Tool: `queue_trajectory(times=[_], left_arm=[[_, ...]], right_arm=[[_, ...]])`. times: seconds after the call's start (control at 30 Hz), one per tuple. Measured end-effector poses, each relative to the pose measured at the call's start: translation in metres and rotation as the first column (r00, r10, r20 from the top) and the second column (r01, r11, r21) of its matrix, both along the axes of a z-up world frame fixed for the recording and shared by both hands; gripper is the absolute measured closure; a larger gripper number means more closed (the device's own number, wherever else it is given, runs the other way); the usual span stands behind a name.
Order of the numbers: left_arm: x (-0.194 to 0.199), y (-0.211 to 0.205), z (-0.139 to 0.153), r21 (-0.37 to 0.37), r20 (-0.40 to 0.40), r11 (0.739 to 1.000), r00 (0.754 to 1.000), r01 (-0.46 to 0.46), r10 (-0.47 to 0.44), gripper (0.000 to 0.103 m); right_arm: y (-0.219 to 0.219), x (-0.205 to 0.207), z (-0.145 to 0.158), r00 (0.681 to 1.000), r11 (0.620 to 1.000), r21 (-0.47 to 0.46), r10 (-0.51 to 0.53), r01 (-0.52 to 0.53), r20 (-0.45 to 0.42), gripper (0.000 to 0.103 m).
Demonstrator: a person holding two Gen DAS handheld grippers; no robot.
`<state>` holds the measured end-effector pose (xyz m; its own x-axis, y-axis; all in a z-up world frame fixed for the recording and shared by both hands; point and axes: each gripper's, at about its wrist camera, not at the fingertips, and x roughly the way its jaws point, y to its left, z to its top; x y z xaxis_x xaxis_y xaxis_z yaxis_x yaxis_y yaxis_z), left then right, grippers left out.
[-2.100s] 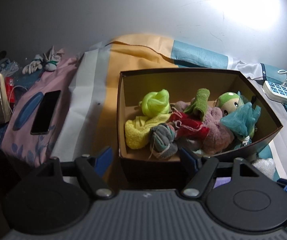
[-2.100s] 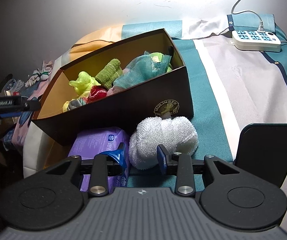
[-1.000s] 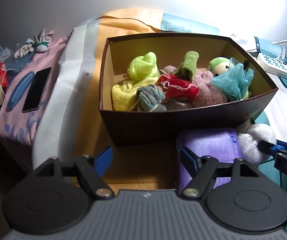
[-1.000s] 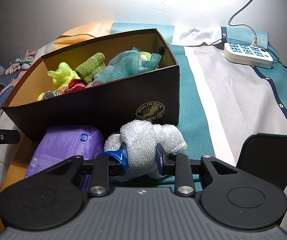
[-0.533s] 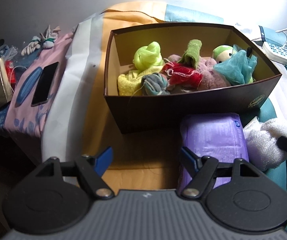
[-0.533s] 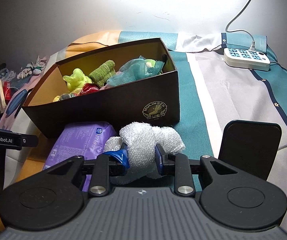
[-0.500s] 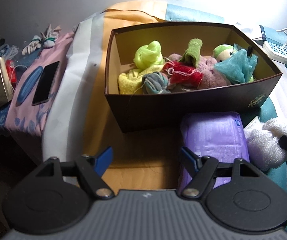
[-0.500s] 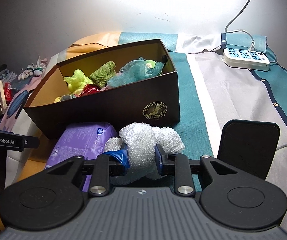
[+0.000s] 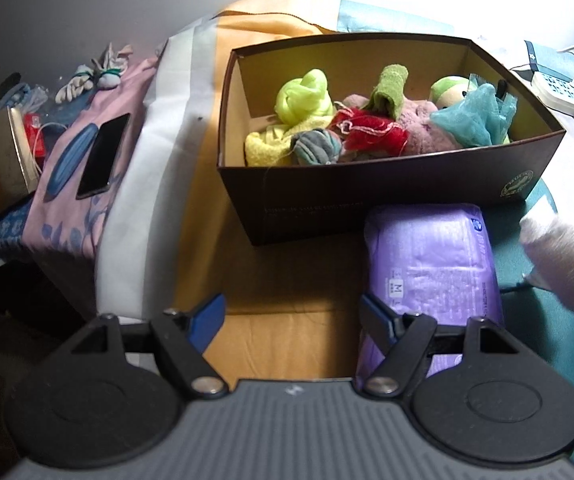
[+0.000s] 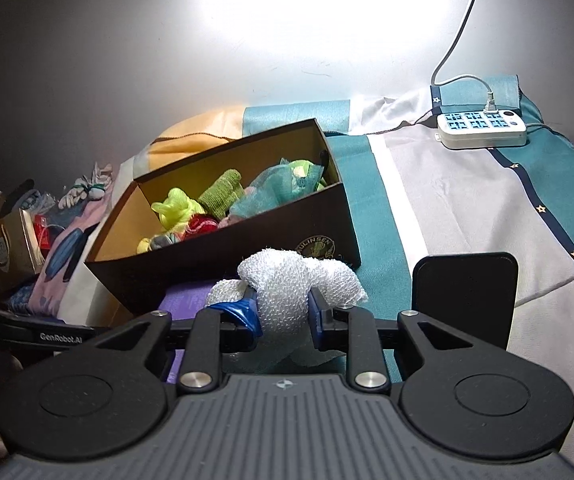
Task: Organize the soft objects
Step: 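Lift the white mesh pouf into the box and open the right tool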
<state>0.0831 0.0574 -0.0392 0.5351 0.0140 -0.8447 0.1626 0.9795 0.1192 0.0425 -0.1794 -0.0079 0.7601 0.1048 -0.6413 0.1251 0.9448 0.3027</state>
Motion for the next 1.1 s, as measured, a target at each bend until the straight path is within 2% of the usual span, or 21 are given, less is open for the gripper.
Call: queue_trajectory(times=[0.27, 0.4, 0.53, 0.67, 0.9, 1.1], left_arm=[[-0.002, -0.002, -0.002, -0.005, -0.009, 1.0, 1.0, 0.002, -0.002, 0.028], [-0.002, -0.002, -0.001, -0.012, -0.008, 1.0, 1.0, -0.001, 0.001, 0.028], [0.0, 0.0, 0.0, -0.018, -0.01, 1.0, 1.0, -0.013, 0.012, 0.028], [-0.001, 0.002, -0.001, -0.018, -0.013, 1.0, 1.0, -0.005, 0.004, 0.028], [-0.01, 0.015, -0.006, -0.015, -0.027, 1.0, 0.999, -0.025, 0.024, 0.028], [-0.018, 0.029, -0.008, -0.022, -0.036, 0.997, 0.997, -0.068, 0.067, 0.028]], right_arm=[[-0.021, 0.008, 0.047, 0.99, 0.998, 0.066, -0.001, -0.009, 0.141, 0.097], [-0.027, 0.03, 0.067, 0.979, 0.997, 0.067, 0.02, -0.034, 0.204, 0.097], [-0.026, 0.06, 0.074, 0.969, 0.998, 0.032, 0.043, -0.053, 0.243, 0.097], [-0.022, 0.099, 0.066, 0.971, 0.997, 0.032, 0.068, -0.077, 0.227, 0.097], [0.006, 0.157, 0.035, 0.979, 0.993, -0.057, 0.115, -0.107, 0.166, 0.097], [0.024, 0.187, 0.006, 0.984, 0.988, -0.105, 0.13, -0.118, 0.122, 0.097]])
